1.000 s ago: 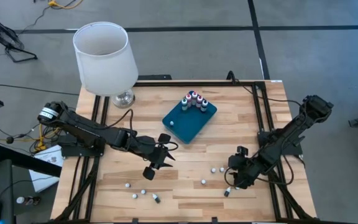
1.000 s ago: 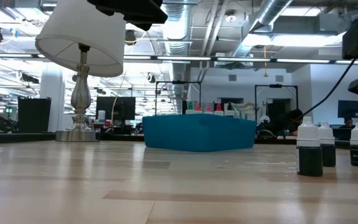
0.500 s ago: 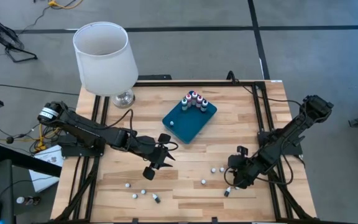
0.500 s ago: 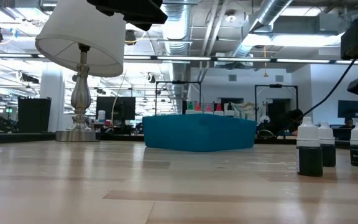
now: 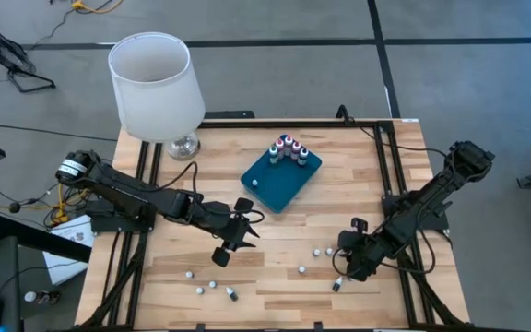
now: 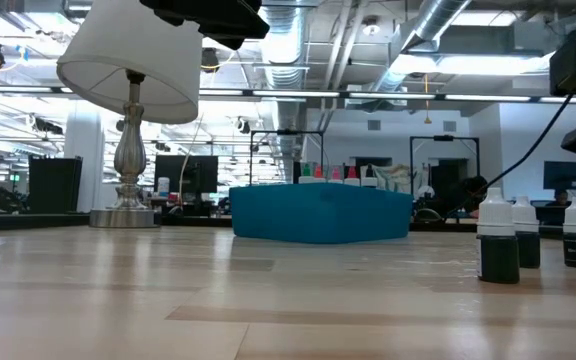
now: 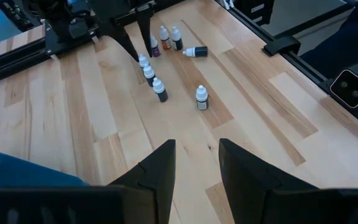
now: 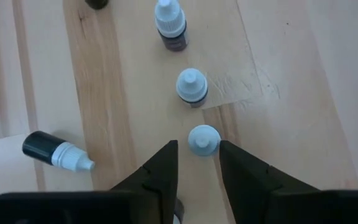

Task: Pick & Place food coloring
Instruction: Put the small green food coloring bottle into the blue container

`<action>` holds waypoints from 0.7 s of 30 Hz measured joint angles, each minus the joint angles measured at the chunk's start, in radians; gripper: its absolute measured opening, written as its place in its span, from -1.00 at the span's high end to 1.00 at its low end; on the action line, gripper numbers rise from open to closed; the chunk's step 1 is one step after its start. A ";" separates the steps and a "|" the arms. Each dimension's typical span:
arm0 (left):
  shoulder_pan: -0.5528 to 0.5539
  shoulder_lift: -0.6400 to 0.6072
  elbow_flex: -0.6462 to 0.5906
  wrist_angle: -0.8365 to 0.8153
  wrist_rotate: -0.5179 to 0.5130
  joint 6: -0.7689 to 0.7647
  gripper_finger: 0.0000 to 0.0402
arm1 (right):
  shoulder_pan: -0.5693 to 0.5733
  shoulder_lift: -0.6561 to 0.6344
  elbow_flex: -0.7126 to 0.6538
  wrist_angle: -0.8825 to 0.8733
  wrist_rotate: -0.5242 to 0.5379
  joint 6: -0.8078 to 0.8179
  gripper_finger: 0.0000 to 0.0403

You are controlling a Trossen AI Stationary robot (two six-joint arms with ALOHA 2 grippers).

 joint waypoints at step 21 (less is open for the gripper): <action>0.000 0.000 0.000 -0.008 0.000 -0.002 0.42 | -0.019 0.000 0.000 0.002 0.000 0.000 0.46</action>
